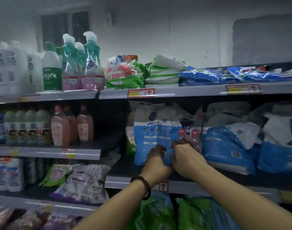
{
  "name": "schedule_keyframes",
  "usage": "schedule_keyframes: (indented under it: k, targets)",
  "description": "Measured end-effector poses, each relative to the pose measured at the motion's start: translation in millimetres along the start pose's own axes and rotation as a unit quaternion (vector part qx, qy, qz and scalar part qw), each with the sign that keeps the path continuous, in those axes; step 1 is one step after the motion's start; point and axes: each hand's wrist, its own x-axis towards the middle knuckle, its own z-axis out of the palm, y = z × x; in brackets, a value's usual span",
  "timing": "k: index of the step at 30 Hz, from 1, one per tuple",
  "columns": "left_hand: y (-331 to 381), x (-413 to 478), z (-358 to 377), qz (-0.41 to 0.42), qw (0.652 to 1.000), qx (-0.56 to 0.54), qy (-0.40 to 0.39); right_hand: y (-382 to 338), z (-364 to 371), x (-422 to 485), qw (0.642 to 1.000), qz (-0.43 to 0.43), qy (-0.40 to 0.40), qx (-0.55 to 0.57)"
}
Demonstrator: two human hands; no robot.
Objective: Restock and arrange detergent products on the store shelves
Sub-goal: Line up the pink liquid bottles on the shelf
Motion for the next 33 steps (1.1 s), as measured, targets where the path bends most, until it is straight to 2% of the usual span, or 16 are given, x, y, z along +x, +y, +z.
schedule_keyframes:
  k: [6,9,12,16,21,25,33]
  targets:
    - [24,22,55,-0.045,0.998,-0.049,0.004,47,-5,-13,0.997,0.057,0.041,-0.037]
    - [25,26,73,-0.031,0.995,-0.093,0.024,62,-5,-13,0.994,0.072,0.066,-0.056]
    - [21,28,84,-0.018,0.991,-0.132,0.033,72,-4,-14,0.994,0.08,0.056,-0.043]
    - [15,35,92,-0.006,0.984,-0.173,0.031,79,3,-12,0.995,0.044,0.045,-0.075]
    - [13,42,98,-0.024,0.97,-0.238,0.045,78,7,-5,0.996,0.079,0.016,-0.035]
    - [6,44,100,-0.031,0.973,-0.224,0.043,83,19,-2,0.997,0.065,0.042,0.012]
    - [-14,44,98,0.004,0.982,-0.186,0.042,84,32,0,0.995,0.034,0.091,0.016]
